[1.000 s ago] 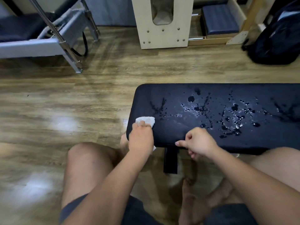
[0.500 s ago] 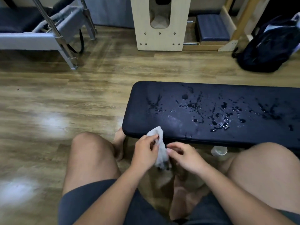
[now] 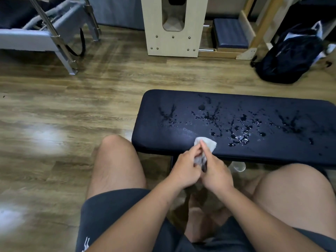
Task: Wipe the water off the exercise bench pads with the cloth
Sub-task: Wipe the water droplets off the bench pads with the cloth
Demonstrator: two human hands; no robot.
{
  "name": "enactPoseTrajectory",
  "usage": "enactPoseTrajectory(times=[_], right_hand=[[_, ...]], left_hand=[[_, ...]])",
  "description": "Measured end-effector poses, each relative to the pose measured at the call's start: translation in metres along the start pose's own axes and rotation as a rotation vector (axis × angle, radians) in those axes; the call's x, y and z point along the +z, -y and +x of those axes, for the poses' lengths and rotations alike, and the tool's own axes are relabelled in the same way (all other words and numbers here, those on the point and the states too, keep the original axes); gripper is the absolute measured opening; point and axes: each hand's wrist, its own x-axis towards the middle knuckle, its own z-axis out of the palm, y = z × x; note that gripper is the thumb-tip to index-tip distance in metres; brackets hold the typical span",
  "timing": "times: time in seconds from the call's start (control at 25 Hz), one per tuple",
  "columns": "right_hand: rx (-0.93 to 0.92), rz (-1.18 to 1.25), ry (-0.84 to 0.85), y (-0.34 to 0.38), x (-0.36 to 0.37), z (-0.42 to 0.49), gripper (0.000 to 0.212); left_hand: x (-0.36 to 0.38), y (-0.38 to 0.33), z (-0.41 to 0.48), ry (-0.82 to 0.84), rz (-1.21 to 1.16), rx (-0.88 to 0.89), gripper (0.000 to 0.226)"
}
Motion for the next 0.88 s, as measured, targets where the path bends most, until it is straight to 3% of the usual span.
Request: enactPoseTrajectory(times=[0.12, 0.2, 0.32, 0.48, 0.64, 0.76, 0.88], right_hand=[[0.200, -0.052, -0.098, -0.025, -0.020, -0.003, 0.073], [0.303, -0.064, -0.180, -0.039, -0.026, -0.005, 0.069], [0.206, -0.067, -0.208, -0.028, -0.016, -0.001, 0.067], [0.064, -0.086, -0.080, 0.037, 0.010, 0.019, 0.068], [-0.115, -0.141, 0.077, 0.087, 0.020, 0.040, 0.060], [-0.098, -0.280, 0.047, 0.056, 0.000, 0.036, 0.054], [0.090, -0.272, -0.025, -0.003, -0.031, 0.016, 0.056]], left_hand=[[0.012, -0.003, 0.004, 0.061, 0.121, 0.183, 0.060], [-0.001, 0.006, 0.011, -0.123, 0.271, 0.299, 0.052], [-0.041, 0.020, 0.016, -0.386, 0.459, 0.154, 0.042], [-0.060, 0.041, 0.002, -0.260, 0.701, -0.171, 0.055], [-0.055, 0.039, 0.007, -0.189, 0.643, -0.241, 0.052], [-0.055, 0.033, 0.003, -0.174, 0.675, -0.244, 0.059], [-0.061, 0.037, 0.000, -0.230, 0.640, -0.210, 0.052]])
